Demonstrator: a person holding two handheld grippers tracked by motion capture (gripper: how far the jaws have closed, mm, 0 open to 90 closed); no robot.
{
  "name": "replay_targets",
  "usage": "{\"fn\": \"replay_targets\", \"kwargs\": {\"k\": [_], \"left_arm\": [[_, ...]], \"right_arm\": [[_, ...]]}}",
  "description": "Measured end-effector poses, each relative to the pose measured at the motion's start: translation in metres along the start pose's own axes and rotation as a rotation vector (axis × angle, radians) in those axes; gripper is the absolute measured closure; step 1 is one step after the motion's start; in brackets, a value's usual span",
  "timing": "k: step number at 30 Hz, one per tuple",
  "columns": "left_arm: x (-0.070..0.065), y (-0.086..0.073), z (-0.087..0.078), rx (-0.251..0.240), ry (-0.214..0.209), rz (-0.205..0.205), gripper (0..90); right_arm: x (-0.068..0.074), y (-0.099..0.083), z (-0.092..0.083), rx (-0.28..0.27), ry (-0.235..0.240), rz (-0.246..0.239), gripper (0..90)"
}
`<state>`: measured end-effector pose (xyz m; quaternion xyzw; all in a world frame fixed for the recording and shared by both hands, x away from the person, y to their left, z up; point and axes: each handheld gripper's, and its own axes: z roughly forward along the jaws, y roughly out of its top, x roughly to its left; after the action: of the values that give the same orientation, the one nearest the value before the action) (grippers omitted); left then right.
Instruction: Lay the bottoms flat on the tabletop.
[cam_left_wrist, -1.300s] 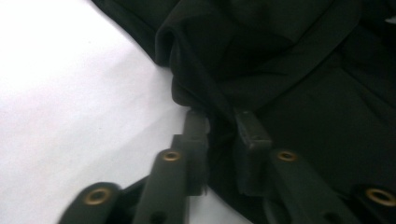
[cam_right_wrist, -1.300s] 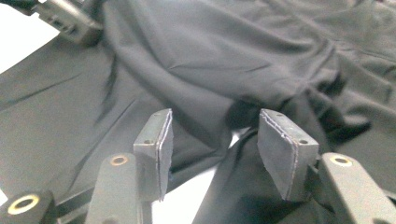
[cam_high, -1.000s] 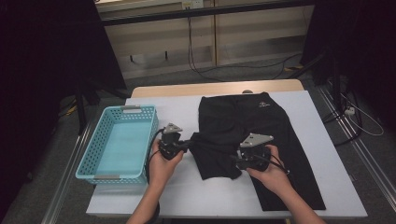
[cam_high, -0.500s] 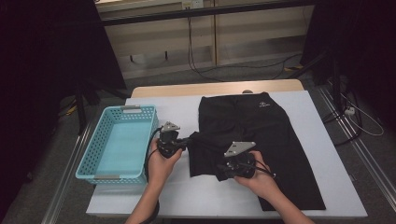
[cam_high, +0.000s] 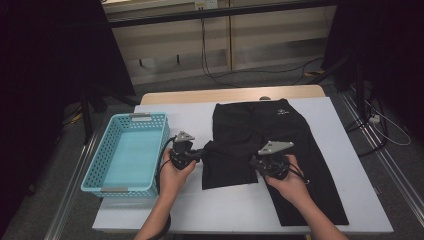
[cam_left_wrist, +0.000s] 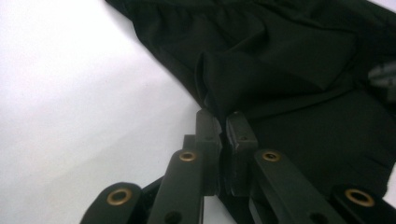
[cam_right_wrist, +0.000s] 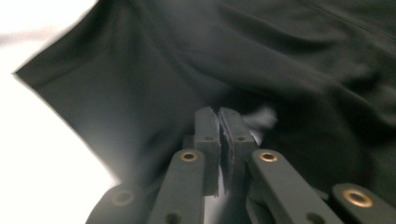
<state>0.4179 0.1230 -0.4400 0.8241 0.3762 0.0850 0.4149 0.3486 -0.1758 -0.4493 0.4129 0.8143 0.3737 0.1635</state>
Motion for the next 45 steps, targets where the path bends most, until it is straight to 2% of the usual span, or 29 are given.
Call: {"fn": "replay_targets", "kwargs": {"k": [1,2,3,7,11,16,19,20,23,24,25,27,28,31,33,34,37,39,41,45], "left_arm": [[0.0,-0.001,0.002,-0.004,0.004,-0.003,83.0],[0.0,-0.002,0.004,-0.006,0.014,-0.001,78.4],[0.0,-0.002,0.005,0.005,0.017,0.004,74.3],[0.0,-0.003,0.005,-0.005,0.031,0.009,51.0],[-0.001,-0.001,0.0,-0.009,0.05,0.014,35.5],[-0.001,-0.001,-0.005,-0.006,0.057,0.025,28.0],[-0.001,-0.002,-0.006,0.003,0.059,0.027,27.2],[-0.001,-0.003,-0.006,0.0,0.057,0.021,27.0],[0.0,-0.004,-0.007,0.002,0.067,0.022,26.3],[0.0,-0.005,-0.007,0.01,0.065,0.024,26.0],[0.0,-0.005,-0.008,0.008,0.068,0.024,25.9],[0.0,-0.006,-0.009,0.009,0.071,0.025,25.2],[0.0,-0.007,-0.01,0.011,0.071,0.027,25.0],[-0.001,-0.009,-0.011,0.023,0.069,0.036,24.1],[-0.002,-0.01,-0.011,0.026,0.071,0.034,23.9],[-0.003,-0.011,-0.01,0.036,0.066,0.033,23.9],[-0.006,-0.013,-0.007,0.052,0.051,0.033,24.3],[-0.009,-0.014,-0.005,0.065,0.045,0.036,24.8],[-0.011,-0.015,-0.003,0.074,0.045,0.042,26.2],[-0.012,-0.018,-0.004,0.089,0.06,0.044,28.6]], "right_arm": [[-0.002,-0.002,0.0,0.012,-0.029,-0.019,82.7],[-0.003,-0.003,-0.001,0.014,-0.038,-0.024,79.4],[-0.003,-0.003,-0.001,0.01,-0.035,-0.02,78.0],[0.003,0.002,-0.005,-0.024,-0.039,-0.044,67.9],[0.013,0.008,-0.01,-0.052,-0.016,-0.072,60.1],[0.028,0.012,-0.01,-0.059,0.037,-0.132,57.4],[0.038,0.012,-0.005,-0.036,0.065,-0.17,57.0],[0.041,0.012,-0.002,-0.017,0.061,-0.186,57.8],[0.043,0.009,0.007,0.031,-0.002,-0.237,61.2],[0.042,0.008,0.01,0.04,-0.003,-0.223,67.0],[0.04,0.007,0.012,0.045,0.006,-0.214,76.6],[0.037,0.006,0.013,0.05,0.014,-0.205,85.3],[0.035,0.007,0.012,0.044,0.016,-0.188,86.0],[0.021,0.008,0.006,-0.014,0.031,-0.084,85.8],[0.009,0.006,0.003,-0.026,0.009,-0.02,82.0],[0.004,0.004,0.002,-0.015,-0.012,-0.007,81.8],[-0.005,-0.004,0.002,0.019,-0.028,0.0,81.9],[-0.008,-0.006,0.001,0.028,-0.051,0.003,77.3],[-0.01,-0.006,-0.001,0.023,-0.073,-0.012,76.3],[-0.009,-0.005,-0.004,0.015,-0.082,-0.025,75.3]]}}
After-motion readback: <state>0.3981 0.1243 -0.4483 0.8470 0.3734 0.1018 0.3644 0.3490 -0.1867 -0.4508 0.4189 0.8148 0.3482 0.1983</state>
